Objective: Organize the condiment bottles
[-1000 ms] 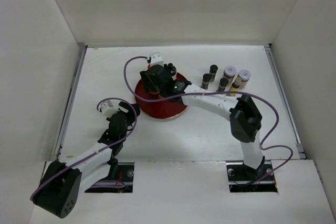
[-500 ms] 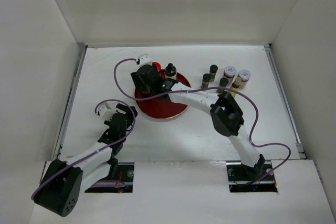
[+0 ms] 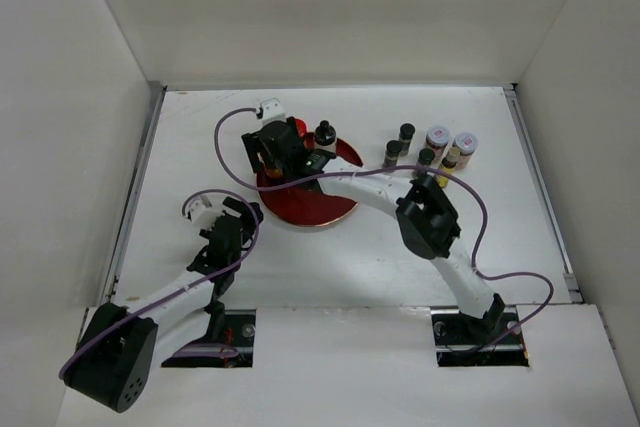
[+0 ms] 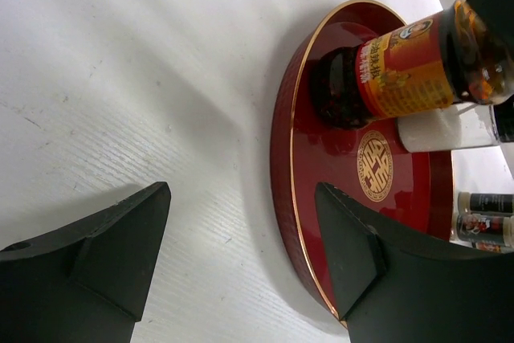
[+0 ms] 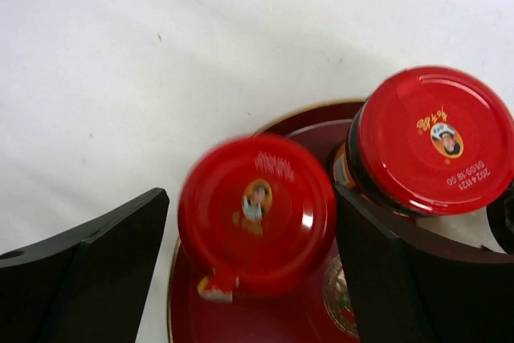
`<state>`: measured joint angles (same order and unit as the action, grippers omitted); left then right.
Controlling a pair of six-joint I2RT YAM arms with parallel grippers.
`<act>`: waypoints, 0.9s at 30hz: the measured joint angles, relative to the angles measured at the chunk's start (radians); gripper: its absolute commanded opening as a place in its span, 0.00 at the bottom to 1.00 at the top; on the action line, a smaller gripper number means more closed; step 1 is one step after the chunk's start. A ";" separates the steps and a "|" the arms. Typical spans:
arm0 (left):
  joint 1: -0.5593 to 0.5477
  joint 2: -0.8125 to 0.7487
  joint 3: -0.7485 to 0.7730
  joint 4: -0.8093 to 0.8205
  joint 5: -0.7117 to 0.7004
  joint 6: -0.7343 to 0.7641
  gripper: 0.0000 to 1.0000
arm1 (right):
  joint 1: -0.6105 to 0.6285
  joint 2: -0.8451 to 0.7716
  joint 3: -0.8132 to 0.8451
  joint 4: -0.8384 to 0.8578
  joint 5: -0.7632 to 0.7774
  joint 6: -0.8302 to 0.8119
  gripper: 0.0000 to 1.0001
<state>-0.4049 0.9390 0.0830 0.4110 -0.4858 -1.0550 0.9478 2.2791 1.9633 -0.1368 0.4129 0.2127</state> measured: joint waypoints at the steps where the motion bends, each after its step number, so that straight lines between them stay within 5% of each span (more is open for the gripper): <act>1: -0.002 0.000 0.000 0.003 0.000 0.000 0.72 | 0.001 -0.003 0.000 0.014 0.000 0.000 0.90; 11: -0.007 0.000 0.000 0.007 0.004 0.012 0.72 | 0.023 -0.242 -0.202 0.102 0.025 -0.011 0.87; 13: -0.011 0.000 0.000 0.010 0.009 0.016 0.71 | 0.027 -0.349 -0.292 0.123 0.048 -0.014 0.78; 17: -0.037 0.001 0.000 0.037 0.036 0.048 0.66 | 0.004 -0.601 -0.527 0.181 0.113 -0.010 0.43; 19: -0.057 0.000 0.000 0.070 0.055 0.074 0.64 | -0.045 -0.724 -0.657 0.207 0.156 0.007 0.38; 22: -0.106 0.011 0.000 0.126 0.070 0.109 0.63 | -0.182 -0.882 -0.835 0.206 0.232 0.045 0.42; 27: -0.162 0.037 0.001 0.169 0.079 0.152 0.63 | -0.406 -1.000 -0.985 0.125 0.335 0.093 0.70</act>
<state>-0.5671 0.9764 0.0837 0.5800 -0.4072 -0.9031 0.5415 1.2793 0.9787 -0.0120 0.7479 0.3061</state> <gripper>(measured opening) 0.628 0.634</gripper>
